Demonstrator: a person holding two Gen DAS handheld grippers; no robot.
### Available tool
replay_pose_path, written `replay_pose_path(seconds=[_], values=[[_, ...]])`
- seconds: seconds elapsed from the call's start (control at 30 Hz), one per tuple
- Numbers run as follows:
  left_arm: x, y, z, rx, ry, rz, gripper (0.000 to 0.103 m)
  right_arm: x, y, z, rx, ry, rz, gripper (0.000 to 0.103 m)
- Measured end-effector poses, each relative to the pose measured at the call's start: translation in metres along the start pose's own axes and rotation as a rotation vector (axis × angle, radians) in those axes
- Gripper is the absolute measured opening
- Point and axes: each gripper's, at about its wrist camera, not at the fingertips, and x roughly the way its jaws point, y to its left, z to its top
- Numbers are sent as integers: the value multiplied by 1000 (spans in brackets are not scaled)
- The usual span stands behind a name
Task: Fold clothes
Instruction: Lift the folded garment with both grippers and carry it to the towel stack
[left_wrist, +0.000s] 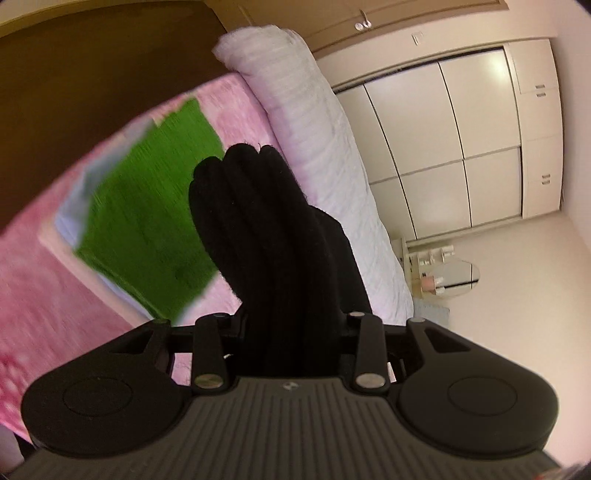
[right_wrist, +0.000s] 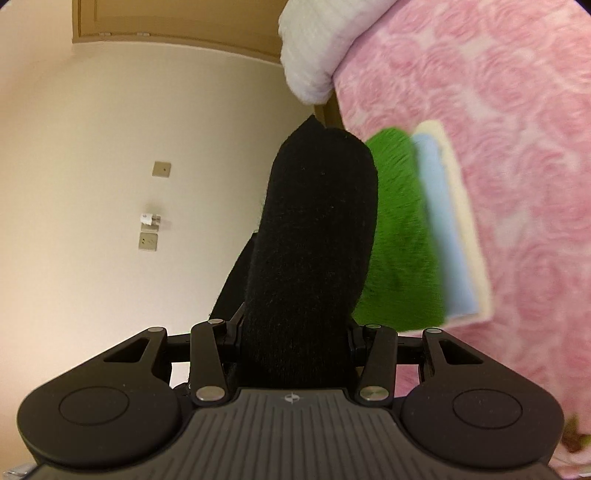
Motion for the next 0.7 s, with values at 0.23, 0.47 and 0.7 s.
replay_pose_path(seconds=[0.23,0.47,0.7], values=[[16,29,67,60,12,-15,32,56,5,28,-7,-48,-17,46],[65,51,101,169,13,-14,32,95,-17,63,-53,-110,-28,46],[112,108,97,122,108,85,34,127,-66,73,23,-74,-221,58]])
